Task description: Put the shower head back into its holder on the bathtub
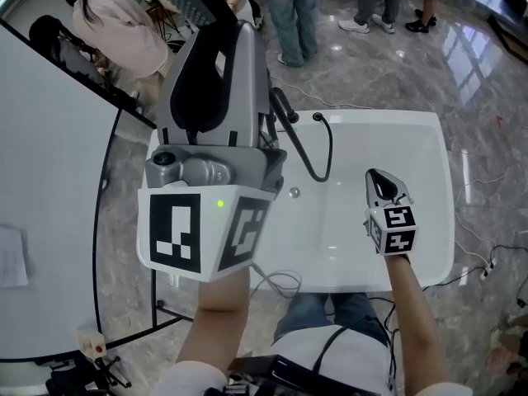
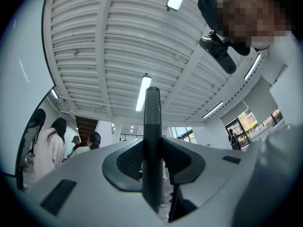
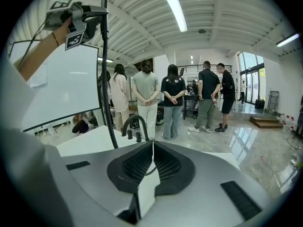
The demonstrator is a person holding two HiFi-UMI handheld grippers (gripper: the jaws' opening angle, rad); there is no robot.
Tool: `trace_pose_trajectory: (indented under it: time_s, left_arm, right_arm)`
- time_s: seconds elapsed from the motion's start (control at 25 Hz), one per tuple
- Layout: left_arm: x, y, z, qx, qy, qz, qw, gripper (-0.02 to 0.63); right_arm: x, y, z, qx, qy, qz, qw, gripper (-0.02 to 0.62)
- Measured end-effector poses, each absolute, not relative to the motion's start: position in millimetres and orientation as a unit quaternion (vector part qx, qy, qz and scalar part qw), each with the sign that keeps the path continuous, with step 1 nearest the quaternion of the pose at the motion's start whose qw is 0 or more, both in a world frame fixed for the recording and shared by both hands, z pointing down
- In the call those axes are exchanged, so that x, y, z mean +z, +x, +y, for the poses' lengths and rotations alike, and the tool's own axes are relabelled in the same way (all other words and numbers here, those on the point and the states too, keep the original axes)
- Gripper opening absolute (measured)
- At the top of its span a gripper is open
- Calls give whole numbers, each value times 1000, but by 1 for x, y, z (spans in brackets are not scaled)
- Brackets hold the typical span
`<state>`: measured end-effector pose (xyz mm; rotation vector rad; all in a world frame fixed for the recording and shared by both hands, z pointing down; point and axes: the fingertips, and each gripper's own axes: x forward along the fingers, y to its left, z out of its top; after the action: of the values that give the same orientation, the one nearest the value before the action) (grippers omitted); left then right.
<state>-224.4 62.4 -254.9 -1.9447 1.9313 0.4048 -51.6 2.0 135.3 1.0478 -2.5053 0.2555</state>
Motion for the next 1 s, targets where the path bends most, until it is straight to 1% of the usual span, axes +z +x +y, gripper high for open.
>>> trace_pose_trajectory:
  time_s: [0.24,1.0]
  left_arm:
    - [-265,-232,54,154,-686,688,180,123]
    - [-314,-239,36,150,-672,690,224,123]
  right_arm:
    - [134,-51,-2,90,374,-899,209,8]
    - [128,-54,-11,85,369,-902,209,8]
